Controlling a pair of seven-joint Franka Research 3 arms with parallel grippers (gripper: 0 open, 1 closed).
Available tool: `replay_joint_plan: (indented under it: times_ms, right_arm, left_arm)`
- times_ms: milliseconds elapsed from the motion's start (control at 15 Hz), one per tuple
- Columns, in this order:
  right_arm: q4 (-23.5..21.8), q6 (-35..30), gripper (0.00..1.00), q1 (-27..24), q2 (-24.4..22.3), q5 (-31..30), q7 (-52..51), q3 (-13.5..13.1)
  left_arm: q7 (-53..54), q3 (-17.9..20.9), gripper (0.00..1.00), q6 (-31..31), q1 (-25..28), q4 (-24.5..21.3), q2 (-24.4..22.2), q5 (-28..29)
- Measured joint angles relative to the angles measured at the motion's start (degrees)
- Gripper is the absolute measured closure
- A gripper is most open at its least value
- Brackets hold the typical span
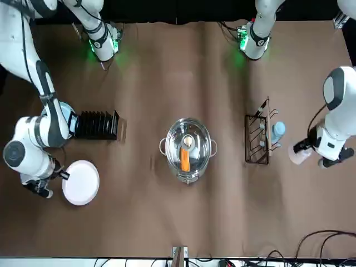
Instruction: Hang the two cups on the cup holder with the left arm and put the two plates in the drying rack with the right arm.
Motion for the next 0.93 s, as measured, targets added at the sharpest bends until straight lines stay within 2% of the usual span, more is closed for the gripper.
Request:
replay_joint_plan:
  times_ms: [67,133,267,467,667,933]
  right_arm:
    - [0.12,-5.48,0.96,0.3,-3.55,0.02,-7.48,0.08]
    - [0.13,-8.47,0.96,0.3,-5.42,0.02,-11.68,0.08]
    - [0.13,-15.62,0.96,0.3,-9.26,0.03,-20.36,0.08]
    - [-0.08,-24.93,0.96,0.37,-14.67,0.01,-28.57,0.11]
    - [-3.56,-27.53,0.96,-0.15,-18.97,-1.6,-35.56,-0.41]
    - [-9.86,-25.49,0.96,-1.74,-20.49,-11.1,-37.98,-0.86]
  left_arm:
    - [-2.61,-1.96,0.33,-3.93,0.0,-0.2,-1.82,-2.41]
    - [-3.97,-2.97,0.33,-4.86,-0.01,-0.34,-2.4,-3.22]
    - [-6.53,-4.7,0.33,-5.23,-0.07,-0.72,-2.83,-3.67]
    - [-7.52,-5.15,0.33,-4.78,-0.25,-1.59,-2.74,-3.68]
    - [-7.52,-5.11,0.33,-3.09,-0.22,-2.17,-2.3,-3.69]
    - [-7.52,-5.11,0.33,0.96,-0.23,-4.58,-1.77,-3.69]
